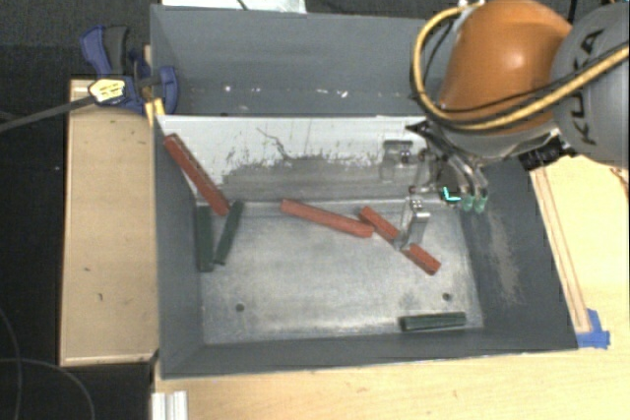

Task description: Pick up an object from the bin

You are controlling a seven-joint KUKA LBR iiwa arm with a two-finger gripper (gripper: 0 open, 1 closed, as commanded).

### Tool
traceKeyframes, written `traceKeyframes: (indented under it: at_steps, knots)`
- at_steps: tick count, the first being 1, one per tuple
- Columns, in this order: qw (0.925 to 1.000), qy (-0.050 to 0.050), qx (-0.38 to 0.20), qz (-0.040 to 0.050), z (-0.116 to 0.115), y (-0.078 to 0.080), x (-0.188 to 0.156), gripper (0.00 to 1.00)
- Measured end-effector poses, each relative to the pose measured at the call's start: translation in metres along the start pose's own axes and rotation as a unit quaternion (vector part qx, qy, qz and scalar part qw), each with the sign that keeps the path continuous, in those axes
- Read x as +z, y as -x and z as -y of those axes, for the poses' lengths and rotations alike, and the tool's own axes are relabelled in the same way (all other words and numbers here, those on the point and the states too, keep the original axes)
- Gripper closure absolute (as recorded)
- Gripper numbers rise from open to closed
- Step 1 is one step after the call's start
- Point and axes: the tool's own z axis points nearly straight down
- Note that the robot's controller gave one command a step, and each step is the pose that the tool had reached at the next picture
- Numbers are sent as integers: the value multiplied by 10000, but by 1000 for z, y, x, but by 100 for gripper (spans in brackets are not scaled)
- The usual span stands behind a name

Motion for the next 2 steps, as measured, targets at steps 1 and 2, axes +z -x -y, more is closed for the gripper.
traceKeyframes:
  at_steps: [1,2]
  knots:
    - [9999,-1,-152,-2,57,5,148,0]
    - [9973,2,739,50,62,19,162,0]
